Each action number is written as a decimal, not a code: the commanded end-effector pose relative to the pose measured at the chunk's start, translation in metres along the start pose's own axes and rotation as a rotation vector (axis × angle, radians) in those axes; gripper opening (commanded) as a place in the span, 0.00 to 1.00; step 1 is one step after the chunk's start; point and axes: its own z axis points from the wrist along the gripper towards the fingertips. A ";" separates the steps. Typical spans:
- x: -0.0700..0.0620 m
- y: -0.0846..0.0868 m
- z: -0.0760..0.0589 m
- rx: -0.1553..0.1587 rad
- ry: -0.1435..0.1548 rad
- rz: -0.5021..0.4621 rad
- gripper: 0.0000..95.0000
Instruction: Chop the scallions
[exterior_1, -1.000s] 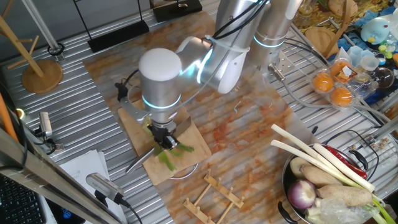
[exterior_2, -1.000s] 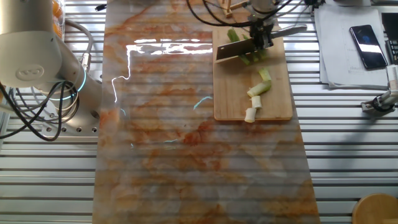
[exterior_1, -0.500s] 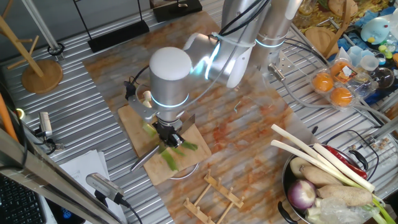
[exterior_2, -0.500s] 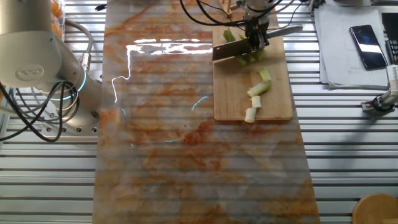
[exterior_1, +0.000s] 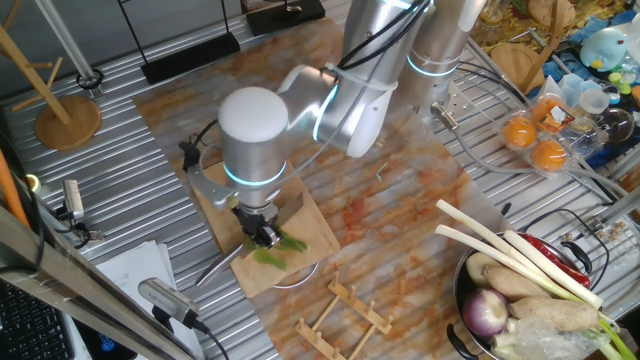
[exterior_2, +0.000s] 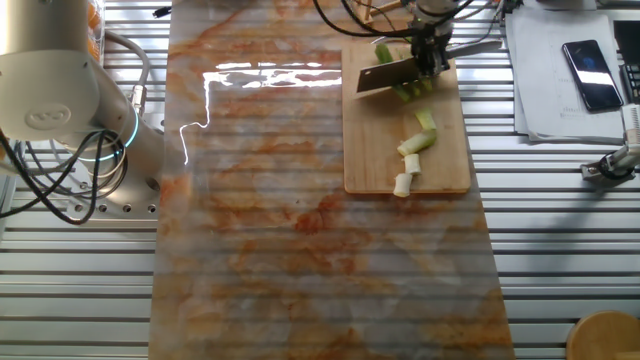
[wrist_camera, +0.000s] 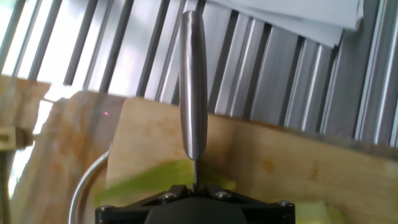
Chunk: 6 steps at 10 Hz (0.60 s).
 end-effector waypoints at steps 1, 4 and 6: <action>-0.003 -0.001 0.015 -0.027 0.000 0.008 0.00; 0.005 -0.002 0.021 -0.014 0.016 -0.005 0.00; 0.024 -0.003 0.024 -0.029 0.009 -0.019 0.00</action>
